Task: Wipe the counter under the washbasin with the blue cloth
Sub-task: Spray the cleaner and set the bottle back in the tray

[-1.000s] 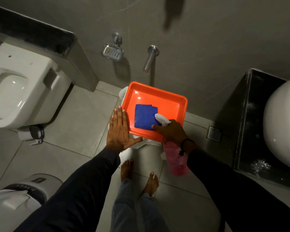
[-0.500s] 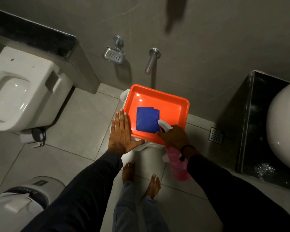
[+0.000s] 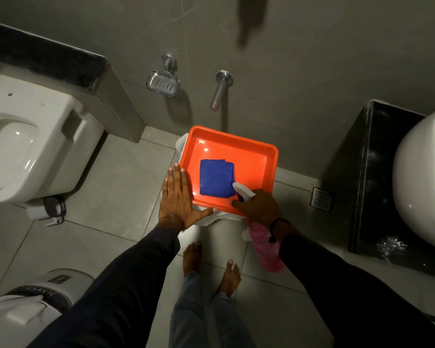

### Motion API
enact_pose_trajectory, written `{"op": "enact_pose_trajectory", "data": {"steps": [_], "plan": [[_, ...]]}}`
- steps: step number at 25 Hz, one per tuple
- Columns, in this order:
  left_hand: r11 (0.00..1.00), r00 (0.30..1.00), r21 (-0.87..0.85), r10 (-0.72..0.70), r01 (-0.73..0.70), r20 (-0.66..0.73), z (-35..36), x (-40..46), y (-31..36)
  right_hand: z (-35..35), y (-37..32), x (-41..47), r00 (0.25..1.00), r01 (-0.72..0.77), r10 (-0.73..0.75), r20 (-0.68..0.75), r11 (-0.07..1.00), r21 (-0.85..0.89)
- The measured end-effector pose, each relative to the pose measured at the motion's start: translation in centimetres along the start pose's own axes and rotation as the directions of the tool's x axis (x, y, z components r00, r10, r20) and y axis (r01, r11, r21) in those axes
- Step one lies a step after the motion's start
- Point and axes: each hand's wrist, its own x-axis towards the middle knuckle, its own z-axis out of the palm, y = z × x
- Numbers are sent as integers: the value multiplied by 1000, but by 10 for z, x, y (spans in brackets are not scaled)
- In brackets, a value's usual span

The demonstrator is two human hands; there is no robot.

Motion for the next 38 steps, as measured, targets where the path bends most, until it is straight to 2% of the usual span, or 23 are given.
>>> {"op": "enact_pose_trajectory", "data": {"steps": [5,10,15,20,25,29,31,32,34,38], "plan": [[999,1000,30,-13,12,14,2,0,0,-1,2,-2,999,-3,2,-48,1000,-28],[1000,1000,23,-14,14,10,3,1,1,-1,5,-4,1000,18,-18,-12,1000,-16],[1000,1000,26,-12,12,4,4,1,0,-2,7,-8,995,30,-28,-98,999,12],[1000,1000,14,-8,8,-3,4,1,0,-4,7,-6,996,32,-34,-79,999,-22],[998,1000,54,-17,16,18,-1,-1,2,-9,10,-8,995,39,-37,-94,999,23],[995,999,91,-31,27,40,-5,-4,5,-34,0,-13,965,53,7,-262,973,224],[996,999,91,-28,25,32,-6,-5,6,-54,-13,-6,945,64,91,-315,892,448],[996,999,85,-27,25,28,-6,-5,5,-64,-20,0,934,84,109,-340,858,507],[996,999,82,-20,18,25,-6,-4,6,-81,-34,13,903,174,54,-425,861,479],[998,1000,70,-7,5,21,-4,-5,6,-86,-56,23,838,372,-180,-516,879,297]]}}
